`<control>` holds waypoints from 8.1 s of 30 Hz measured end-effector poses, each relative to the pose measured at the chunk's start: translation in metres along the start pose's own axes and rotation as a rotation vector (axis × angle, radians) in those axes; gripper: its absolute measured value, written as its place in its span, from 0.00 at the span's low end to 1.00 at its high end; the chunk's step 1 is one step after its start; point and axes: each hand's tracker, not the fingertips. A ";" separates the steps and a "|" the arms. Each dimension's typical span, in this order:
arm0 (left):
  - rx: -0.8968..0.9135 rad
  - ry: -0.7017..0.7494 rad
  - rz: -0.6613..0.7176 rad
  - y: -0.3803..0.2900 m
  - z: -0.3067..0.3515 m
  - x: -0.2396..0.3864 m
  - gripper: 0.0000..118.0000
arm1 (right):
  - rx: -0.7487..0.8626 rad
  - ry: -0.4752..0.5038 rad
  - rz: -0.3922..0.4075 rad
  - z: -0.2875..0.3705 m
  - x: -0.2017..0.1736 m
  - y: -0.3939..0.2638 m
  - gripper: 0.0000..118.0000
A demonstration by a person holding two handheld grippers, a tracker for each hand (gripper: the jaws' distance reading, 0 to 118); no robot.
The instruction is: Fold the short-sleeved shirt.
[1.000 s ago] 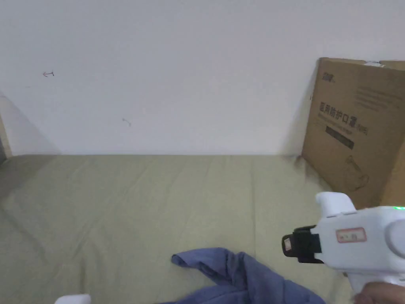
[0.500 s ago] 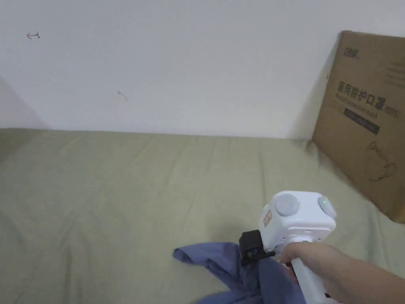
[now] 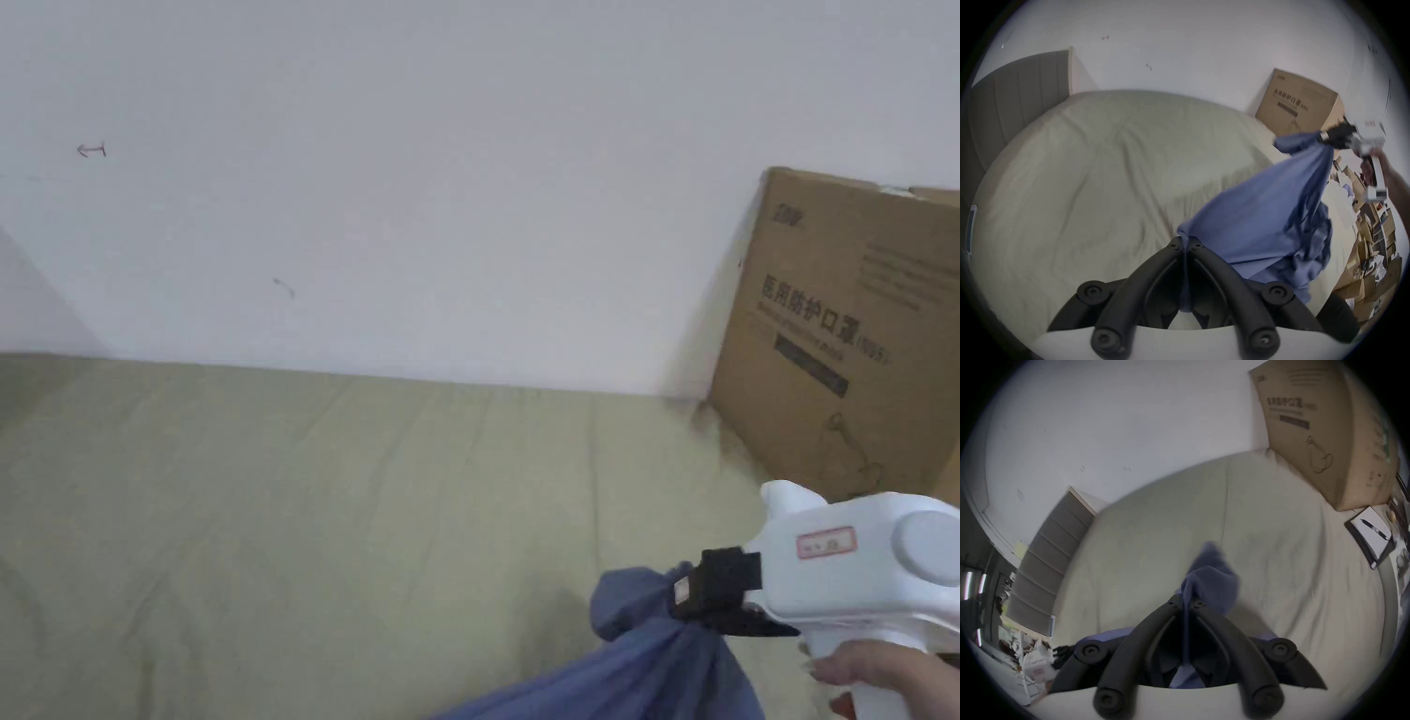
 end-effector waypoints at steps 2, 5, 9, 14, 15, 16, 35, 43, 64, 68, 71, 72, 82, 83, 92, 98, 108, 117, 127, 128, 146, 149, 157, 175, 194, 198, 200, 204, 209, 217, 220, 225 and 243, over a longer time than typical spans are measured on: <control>0.124 0.028 -0.025 0.011 0.030 0.007 0.00 | 0.025 -0.008 0.010 0.044 0.002 -0.007 0.03; 0.235 0.042 -0.063 0.034 0.076 0.024 0.00 | 0.090 0.049 0.054 0.103 -0.012 -0.014 0.03; 0.318 0.033 -0.060 0.075 0.131 0.043 0.00 | 0.183 0.049 0.130 0.166 -0.040 -0.009 0.03; 0.511 0.060 -0.092 0.142 0.197 0.067 0.00 | 0.274 0.080 0.159 0.227 -0.064 0.024 0.03; 0.530 0.064 -0.116 0.155 0.206 0.075 0.00 | 0.285 0.074 0.163 0.235 -0.070 0.033 0.03; 0.542 0.066 -0.129 0.171 0.215 0.082 0.00 | 0.303 0.066 0.168 0.243 -0.080 0.044 0.03; 0.581 0.155 -0.092 0.389 0.184 0.133 0.00 | 0.616 -0.235 0.306 0.260 -0.180 0.244 0.03; 0.757 0.163 -0.029 0.412 0.137 0.127 0.00 | 0.742 -0.313 0.379 0.204 -0.191 0.268 0.03; -0.054 0.103 -0.061 0.014 -0.020 0.047 0.00 | 0.056 -0.220 0.121 -0.002 0.011 -0.160 0.03; 0.008 0.059 -0.093 -0.016 0.060 0.041 0.00 | 0.088 -0.148 0.139 0.081 0.005 -0.188 0.03; 0.105 0.081 -0.049 -0.027 0.123 0.045 0.00 | 0.096 -0.134 0.190 0.137 -0.007 -0.201 0.03; 0.126 0.063 -0.007 -0.029 0.140 0.044 0.00 | 0.106 -0.135 0.197 0.154 -0.013 -0.206 0.03; -0.216 0.085 -0.010 -0.012 0.068 0.041 0.00 | -0.084 -0.162 0.270 0.102 -0.011 -0.223 0.03; -0.249 0.091 -0.030 -0.014 0.049 0.037 0.00 | -0.125 -0.146 0.269 0.081 -0.001 -0.223 0.03; -0.212 -0.027 0.070 -0.028 0.015 0.030 0.95 | -0.169 -0.168 0.055 0.044 0.025 -0.214 0.92; -0.049 -0.049 0.053 -0.015 0.077 0.042 0.96 | 0.119 -0.069 0.136 0.126 -0.001 -0.209 0.93; 0.237 0.038 -0.027 -0.021 0.118 0.056 0.00 | 0.288 -0.092 0.137 0.161 -0.003 -0.150 0.00; 0.277 -0.029 0.070 -0.017 0.092 0.030 0.00 | -0.173 -0.102 0.090 -0.012 0.051 -0.029 0.00; 0.285 0.015 0.128 -0.011 0.068 0.010 0.00 | -0.310 -0.406 0.077 -0.158 0.089 -0.004 0.87; 0.274 0.014 0.139 -0.012 0.065 0.008 0.00 | -0.307 -0.429 0.092 -0.129 0.091 -0.006 0.88; 0.210 0.039 0.135 -0.019 0.067 -0.017 0.00 | -0.406 -0.475 0.331 -0.158 0.036 -0.017 0.01; 0.204 -0.010 0.142 -0.010 0.071 -0.022 0.00 | -0.307 -0.409 0.314 -0.125 0.034 -0.009 0.01; -0.049 -0.066 0.077 0.109 0.001 -0.017 0.00 | -0.119 -0.191 0.128 -0.041 0.048 -0.003 0.01; -0.420 0.186 -0.019 0.169 -0.248 -0.018 0.97 | -0.259 -0.147 0.219 -0.093 0.069 -0.036 0.01; -0.235 0.060 0.012 0.189 -0.077 -0.001 0.00 | -0.060 -0.098 0.183 0.043 0.022 -0.012 0.01; -0.104 0.012 0.035 0.208 0.017 0.017 0.00 | 0.043 -0.102 0.149 0.126 0.015 -0.002 0.01; -0.067 0.033 -0.017 0.216 0.060 0.029 0.00 | 0.105 -0.101 0.134 0.167 0.008 0.002 0.01; 0.068 0.046 -0.038 0.235 0.142 0.045 0.00 | 0.209 -0.106 0.165 0.236 -0.009 0.011 0.01; 0.191 0.042 -0.024 0.266 0.225 0.044 0.00 | 0.352 -0.105 0.154 0.310 -0.026 0.037 0.01; 0.342 0.030 0.004 0.296 0.288 0.048 0.00 | 0.476 -0.047 0.175 0.372 -0.069 0.090 0.01; 0.364 0.031 0.015 0.311 0.288 0.048 0.00 | 0.500 -0.054 0.176 0.372 -0.080 0.115 0.01; 0.387 0.039 0.029 0.347 0.265 0.047 0.00 | 0.533 -0.126 0.211 0.351 -0.100 0.162 0.01; 0.733 0.186 0.024 0.478 0.178 0.050 0.00 | 0.920 -0.316 0.359 0.257 -0.165 0.284 0.01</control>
